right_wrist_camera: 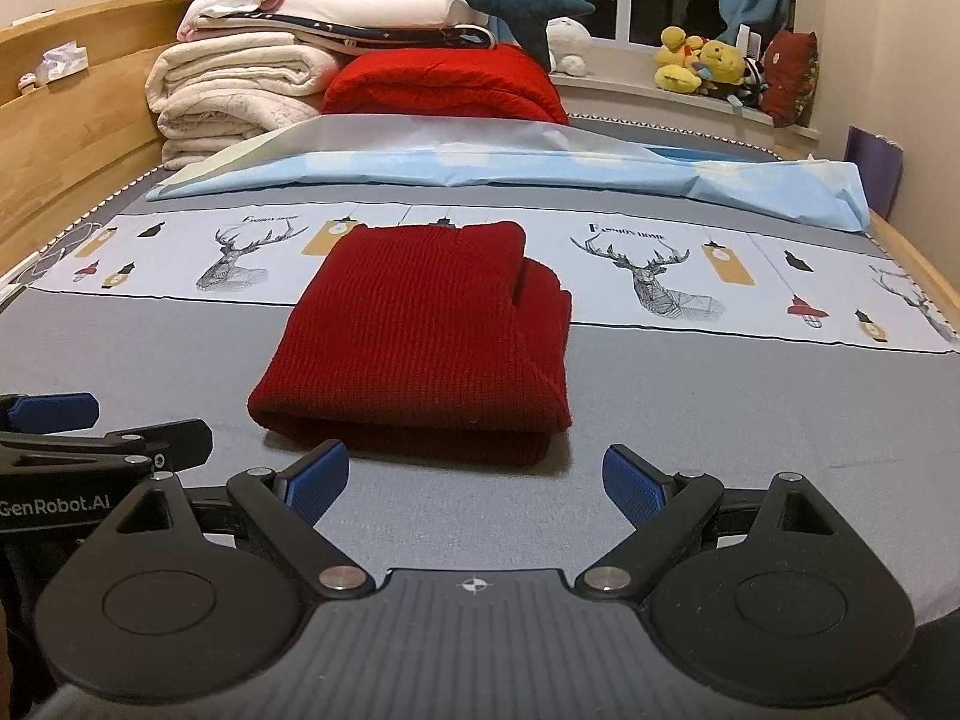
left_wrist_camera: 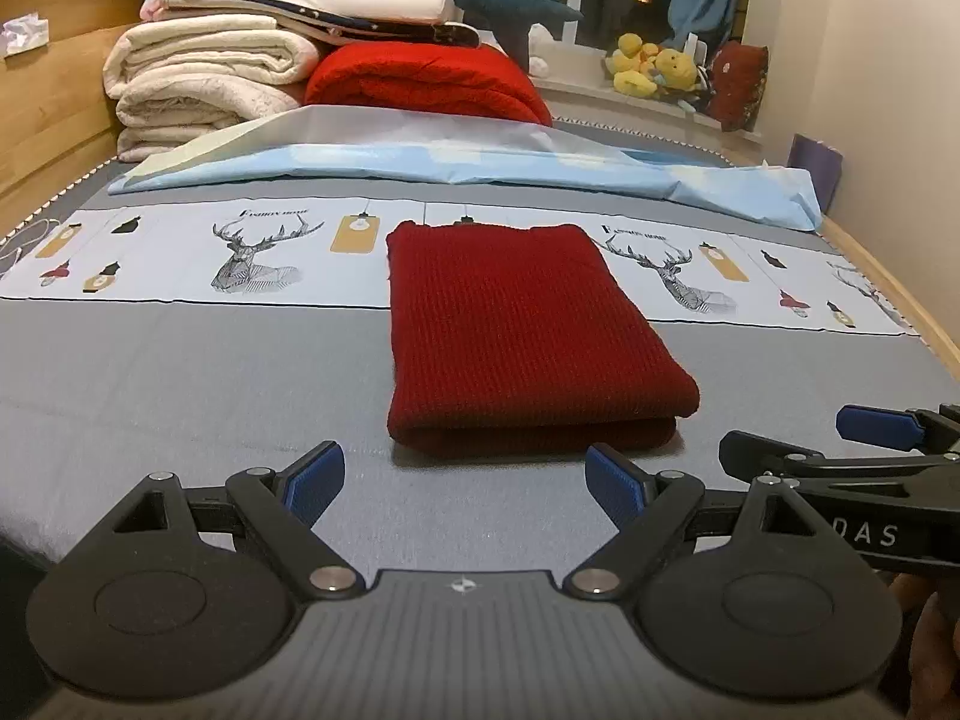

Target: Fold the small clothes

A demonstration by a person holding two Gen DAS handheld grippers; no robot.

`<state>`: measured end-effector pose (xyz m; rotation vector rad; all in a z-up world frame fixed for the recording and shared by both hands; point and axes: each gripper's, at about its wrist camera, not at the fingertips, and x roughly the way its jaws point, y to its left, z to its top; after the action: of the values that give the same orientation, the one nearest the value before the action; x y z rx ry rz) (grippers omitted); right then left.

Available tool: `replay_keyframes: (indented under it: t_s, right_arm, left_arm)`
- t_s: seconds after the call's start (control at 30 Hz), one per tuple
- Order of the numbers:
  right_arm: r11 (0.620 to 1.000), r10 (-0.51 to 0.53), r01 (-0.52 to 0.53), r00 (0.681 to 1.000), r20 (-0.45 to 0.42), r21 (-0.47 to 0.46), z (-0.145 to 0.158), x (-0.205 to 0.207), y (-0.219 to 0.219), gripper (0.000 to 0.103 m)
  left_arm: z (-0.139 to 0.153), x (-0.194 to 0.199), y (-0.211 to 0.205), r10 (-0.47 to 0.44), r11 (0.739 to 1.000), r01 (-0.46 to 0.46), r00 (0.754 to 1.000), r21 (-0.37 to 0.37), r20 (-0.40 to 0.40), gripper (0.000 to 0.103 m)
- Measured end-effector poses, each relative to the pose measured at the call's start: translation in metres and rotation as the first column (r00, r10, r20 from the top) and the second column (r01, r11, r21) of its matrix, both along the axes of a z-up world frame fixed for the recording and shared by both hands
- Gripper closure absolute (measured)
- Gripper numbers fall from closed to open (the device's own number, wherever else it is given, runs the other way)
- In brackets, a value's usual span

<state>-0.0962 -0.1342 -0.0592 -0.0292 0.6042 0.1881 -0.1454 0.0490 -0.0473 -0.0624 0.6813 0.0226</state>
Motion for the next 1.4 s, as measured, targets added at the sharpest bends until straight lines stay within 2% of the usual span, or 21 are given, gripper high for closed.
replay_keyframes:
  t_s: [1.4]
  right_arm:
    - [1.0, -0.018, 0.018, 1.0, 0.003, -0.025, -0.0017, 0.0012, 0.0087, 0.011]
  left_arm:
    - [-0.003, -0.0016, 0.0007, -0.02, 1.0, 0.02, 1.0, -0.007, 0.002, 0.012]
